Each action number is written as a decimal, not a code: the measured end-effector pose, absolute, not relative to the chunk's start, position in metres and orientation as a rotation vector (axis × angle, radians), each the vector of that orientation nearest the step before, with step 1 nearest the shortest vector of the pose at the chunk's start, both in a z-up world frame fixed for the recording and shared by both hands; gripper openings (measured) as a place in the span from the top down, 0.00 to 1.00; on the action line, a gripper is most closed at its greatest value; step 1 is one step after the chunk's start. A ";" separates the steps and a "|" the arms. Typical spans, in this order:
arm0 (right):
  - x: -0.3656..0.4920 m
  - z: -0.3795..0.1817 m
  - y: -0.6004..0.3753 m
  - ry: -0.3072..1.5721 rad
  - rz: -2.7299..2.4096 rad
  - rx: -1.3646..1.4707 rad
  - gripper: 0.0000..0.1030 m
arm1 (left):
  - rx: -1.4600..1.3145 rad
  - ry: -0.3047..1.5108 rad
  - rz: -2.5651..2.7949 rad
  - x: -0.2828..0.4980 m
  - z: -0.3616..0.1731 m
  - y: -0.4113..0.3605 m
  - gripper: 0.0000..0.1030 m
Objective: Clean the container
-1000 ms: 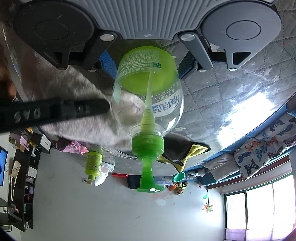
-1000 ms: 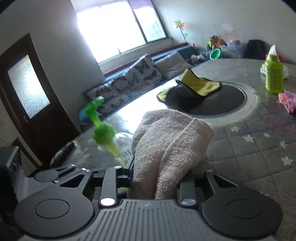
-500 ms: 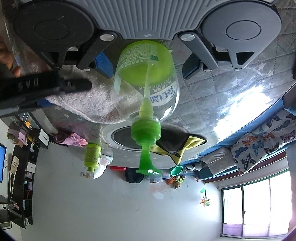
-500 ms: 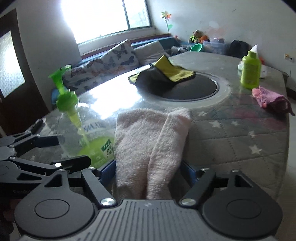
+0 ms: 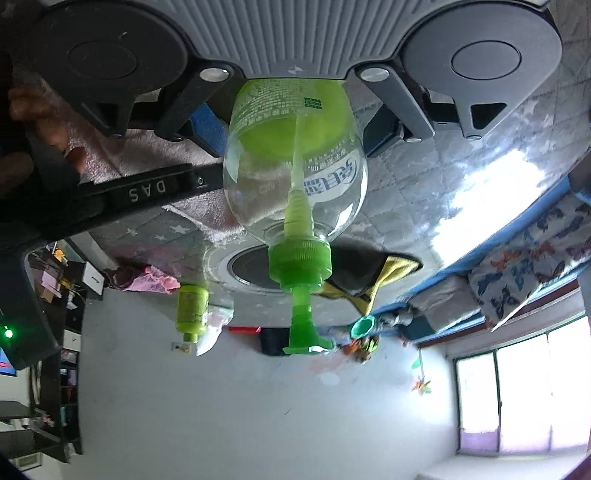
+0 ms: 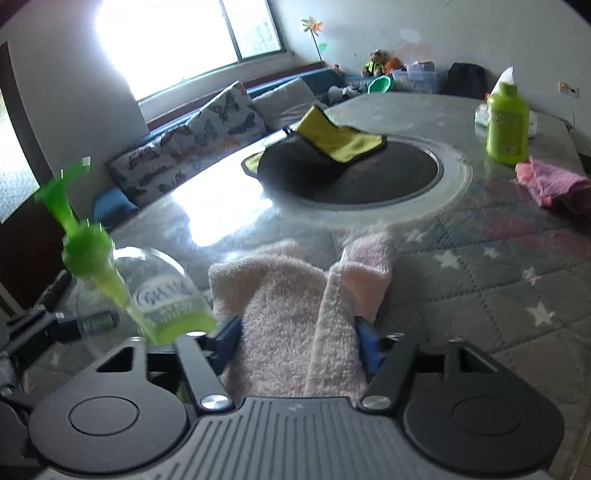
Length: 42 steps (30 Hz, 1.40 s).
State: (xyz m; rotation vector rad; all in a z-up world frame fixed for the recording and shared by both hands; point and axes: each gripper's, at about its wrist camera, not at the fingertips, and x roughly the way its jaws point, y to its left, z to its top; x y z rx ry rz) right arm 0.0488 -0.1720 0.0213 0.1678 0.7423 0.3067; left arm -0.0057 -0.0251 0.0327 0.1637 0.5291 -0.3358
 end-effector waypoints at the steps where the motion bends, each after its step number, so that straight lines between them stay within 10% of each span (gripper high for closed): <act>1: 0.049 0.020 -0.173 0.740 0.305 0.174 0.50 | 0.167 0.513 -0.344 -0.005 0.031 -0.024 0.19; 42: 0.090 -0.010 -0.211 0.599 0.363 0.676 0.62 | 0.066 0.459 -0.403 0.026 0.012 -0.012 0.17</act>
